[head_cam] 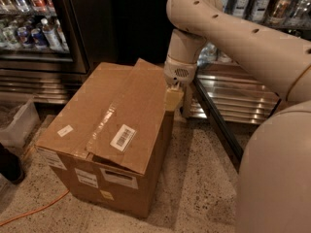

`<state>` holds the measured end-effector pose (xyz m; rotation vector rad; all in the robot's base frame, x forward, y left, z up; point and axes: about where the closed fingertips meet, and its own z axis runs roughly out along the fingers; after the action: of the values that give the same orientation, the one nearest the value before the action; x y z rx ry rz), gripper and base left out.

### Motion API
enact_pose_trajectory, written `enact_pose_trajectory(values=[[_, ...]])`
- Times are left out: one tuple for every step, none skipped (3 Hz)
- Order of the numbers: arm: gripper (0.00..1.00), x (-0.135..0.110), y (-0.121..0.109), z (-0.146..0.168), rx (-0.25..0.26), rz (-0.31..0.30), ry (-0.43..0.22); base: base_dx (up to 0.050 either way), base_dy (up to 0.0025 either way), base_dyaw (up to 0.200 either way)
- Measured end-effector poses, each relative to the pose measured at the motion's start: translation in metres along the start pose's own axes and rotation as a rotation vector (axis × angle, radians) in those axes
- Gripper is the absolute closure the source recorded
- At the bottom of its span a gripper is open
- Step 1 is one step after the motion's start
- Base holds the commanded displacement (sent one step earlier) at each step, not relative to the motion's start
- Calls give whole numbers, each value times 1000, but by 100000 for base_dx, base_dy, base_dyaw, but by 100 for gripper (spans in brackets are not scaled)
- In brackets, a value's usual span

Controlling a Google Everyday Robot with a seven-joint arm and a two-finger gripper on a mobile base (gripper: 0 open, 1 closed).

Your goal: Close left fridge door

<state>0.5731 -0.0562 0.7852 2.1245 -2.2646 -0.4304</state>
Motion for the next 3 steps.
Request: enact_pose_trajectory(values=[[100, 0, 0, 0, 0, 0, 0, -13, 19, -20208], [100, 0, 0, 0, 0, 0, 0, -3, 3, -20036], [100, 0, 0, 0, 0, 0, 0, 4221, 242, 10249]])
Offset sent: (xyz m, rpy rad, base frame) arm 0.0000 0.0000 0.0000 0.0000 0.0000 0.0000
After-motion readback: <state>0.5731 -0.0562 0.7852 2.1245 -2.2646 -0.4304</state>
